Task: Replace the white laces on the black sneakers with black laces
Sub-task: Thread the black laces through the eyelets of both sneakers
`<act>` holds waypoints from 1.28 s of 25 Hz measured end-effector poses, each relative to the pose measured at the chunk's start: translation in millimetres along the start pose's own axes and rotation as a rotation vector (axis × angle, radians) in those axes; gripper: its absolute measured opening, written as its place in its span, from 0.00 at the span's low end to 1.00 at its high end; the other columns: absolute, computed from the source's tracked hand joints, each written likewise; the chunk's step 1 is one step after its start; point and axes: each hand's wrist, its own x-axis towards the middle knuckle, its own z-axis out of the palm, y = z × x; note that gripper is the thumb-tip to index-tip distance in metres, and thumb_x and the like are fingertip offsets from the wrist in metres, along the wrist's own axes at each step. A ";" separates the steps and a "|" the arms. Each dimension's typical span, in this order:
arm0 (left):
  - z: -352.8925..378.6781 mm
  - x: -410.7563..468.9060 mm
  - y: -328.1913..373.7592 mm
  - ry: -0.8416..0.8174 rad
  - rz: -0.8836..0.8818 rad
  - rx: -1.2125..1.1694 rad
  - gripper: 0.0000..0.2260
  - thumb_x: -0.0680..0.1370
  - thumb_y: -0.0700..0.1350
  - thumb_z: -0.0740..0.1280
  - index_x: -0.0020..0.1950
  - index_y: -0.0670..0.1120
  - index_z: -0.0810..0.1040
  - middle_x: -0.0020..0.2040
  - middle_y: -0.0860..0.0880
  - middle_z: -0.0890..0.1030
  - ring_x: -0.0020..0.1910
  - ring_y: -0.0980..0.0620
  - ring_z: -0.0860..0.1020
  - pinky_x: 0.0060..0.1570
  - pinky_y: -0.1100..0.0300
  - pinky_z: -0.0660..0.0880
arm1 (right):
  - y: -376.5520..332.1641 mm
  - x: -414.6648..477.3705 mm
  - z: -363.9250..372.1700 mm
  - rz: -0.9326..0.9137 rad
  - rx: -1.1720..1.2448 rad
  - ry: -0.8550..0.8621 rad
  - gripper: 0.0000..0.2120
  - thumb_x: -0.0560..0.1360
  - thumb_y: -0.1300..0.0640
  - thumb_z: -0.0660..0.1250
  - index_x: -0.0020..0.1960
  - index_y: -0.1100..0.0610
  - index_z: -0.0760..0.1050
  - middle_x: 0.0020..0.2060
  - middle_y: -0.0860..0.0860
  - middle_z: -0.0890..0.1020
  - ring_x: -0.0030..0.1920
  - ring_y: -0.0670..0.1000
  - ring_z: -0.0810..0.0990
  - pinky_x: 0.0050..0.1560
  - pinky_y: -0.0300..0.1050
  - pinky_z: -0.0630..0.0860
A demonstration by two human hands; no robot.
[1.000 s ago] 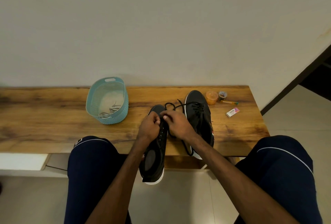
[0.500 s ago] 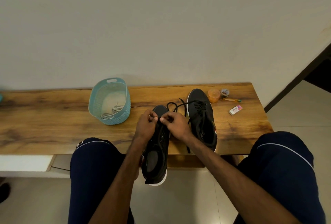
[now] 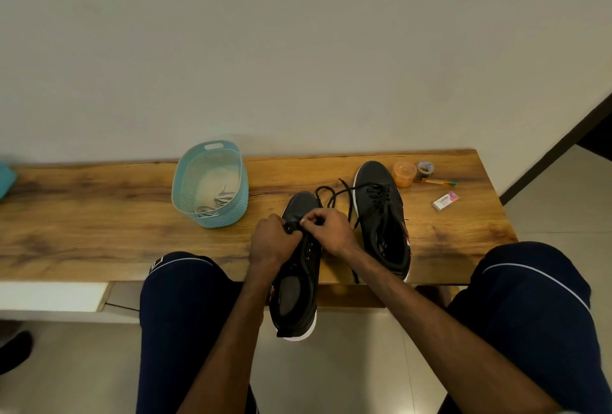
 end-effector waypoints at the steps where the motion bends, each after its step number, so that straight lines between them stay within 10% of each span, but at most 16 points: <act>1: -1.8 1.0 -0.8 0.022 -0.002 -0.023 0.11 0.75 0.47 0.69 0.53 0.42 0.81 0.47 0.46 0.83 0.47 0.47 0.81 0.46 0.55 0.77 | 0.3 0.0 1.2 -0.007 -0.014 0.006 0.04 0.77 0.51 0.70 0.45 0.49 0.83 0.37 0.38 0.79 0.41 0.36 0.76 0.51 0.50 0.76; 8: -1.9 3.5 -10.5 -0.042 -0.065 -0.399 0.11 0.77 0.37 0.63 0.52 0.39 0.84 0.44 0.40 0.84 0.47 0.40 0.82 0.49 0.42 0.81 | -0.8 -3.8 7.4 -0.038 -0.163 0.025 0.06 0.76 0.45 0.69 0.50 0.42 0.83 0.43 0.42 0.71 0.52 0.49 0.68 0.58 0.55 0.66; 32: 34.2 15.7 -17.6 0.026 -0.256 -0.674 0.05 0.81 0.41 0.63 0.53 0.44 0.78 0.51 0.43 0.81 0.52 0.45 0.80 0.55 0.47 0.78 | -3.7 -9.9 5.9 -0.062 -0.346 0.000 0.15 0.80 0.41 0.61 0.62 0.43 0.79 0.54 0.47 0.75 0.60 0.53 0.68 0.61 0.56 0.61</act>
